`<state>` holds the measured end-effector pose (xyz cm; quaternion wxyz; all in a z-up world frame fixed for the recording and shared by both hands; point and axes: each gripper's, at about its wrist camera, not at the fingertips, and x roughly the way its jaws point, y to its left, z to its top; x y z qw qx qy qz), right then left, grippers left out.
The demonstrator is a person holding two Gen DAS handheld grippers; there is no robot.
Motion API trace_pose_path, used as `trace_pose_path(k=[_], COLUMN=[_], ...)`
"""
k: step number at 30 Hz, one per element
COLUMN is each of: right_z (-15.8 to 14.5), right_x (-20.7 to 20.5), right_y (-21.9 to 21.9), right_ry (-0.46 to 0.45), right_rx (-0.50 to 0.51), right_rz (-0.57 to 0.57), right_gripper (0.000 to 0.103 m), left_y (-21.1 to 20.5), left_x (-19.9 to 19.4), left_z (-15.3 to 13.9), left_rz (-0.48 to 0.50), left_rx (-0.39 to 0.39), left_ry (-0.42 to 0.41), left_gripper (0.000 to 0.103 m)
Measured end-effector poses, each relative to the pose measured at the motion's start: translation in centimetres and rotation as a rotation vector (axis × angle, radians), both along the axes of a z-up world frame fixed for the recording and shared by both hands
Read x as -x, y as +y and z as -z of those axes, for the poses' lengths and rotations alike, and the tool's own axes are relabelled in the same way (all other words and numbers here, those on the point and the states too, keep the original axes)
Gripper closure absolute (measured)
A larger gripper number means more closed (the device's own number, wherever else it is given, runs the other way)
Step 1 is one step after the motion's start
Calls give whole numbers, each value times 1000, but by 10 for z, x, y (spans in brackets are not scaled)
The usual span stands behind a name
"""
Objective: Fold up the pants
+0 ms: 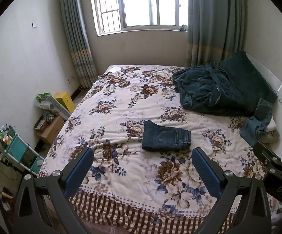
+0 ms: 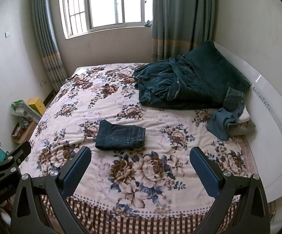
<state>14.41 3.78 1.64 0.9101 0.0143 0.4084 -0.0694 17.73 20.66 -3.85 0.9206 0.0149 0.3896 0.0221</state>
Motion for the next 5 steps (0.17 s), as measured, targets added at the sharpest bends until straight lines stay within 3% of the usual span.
trace_pose_path(k=[5], right_z=[0], right_x=[0], right_y=[-1], right_ry=[1], right_rx=[1], right_rz=[0], right_gripper=[0], left_y=[-2], left_x=[3], left_z=[-2], left_rz=[-5], left_rx=[3], left_ry=[-2], left_gripper=[0])
